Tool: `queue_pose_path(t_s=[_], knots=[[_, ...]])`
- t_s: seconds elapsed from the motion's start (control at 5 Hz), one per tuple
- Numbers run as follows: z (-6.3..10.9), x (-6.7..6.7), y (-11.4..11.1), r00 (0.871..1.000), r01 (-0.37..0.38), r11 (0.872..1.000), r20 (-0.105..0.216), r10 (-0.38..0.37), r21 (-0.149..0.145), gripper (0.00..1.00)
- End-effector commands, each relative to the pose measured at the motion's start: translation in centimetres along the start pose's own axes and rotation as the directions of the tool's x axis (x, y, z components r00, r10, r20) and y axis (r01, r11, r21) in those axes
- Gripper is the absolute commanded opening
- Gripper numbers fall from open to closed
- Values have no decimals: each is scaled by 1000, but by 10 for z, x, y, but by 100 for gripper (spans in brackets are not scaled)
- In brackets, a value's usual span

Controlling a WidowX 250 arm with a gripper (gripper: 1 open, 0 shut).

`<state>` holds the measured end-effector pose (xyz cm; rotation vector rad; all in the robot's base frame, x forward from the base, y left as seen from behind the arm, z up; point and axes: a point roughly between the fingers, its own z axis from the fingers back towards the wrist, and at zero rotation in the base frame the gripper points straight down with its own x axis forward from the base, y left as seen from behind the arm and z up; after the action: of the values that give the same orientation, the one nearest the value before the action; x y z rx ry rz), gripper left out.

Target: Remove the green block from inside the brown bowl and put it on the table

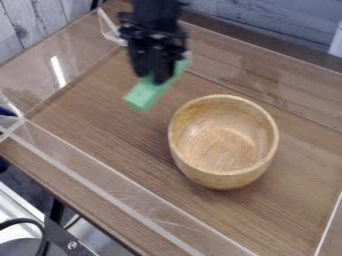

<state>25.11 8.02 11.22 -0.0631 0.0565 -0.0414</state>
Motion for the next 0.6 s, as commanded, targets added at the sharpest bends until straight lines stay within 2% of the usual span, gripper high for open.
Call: queue_pose_path(t_s=[0.0,0.4], knots=[[7,-8,27,998,-23,999,56,21,41,0],[-28,-21,47,1000,-25,997,0,25,67,0]])
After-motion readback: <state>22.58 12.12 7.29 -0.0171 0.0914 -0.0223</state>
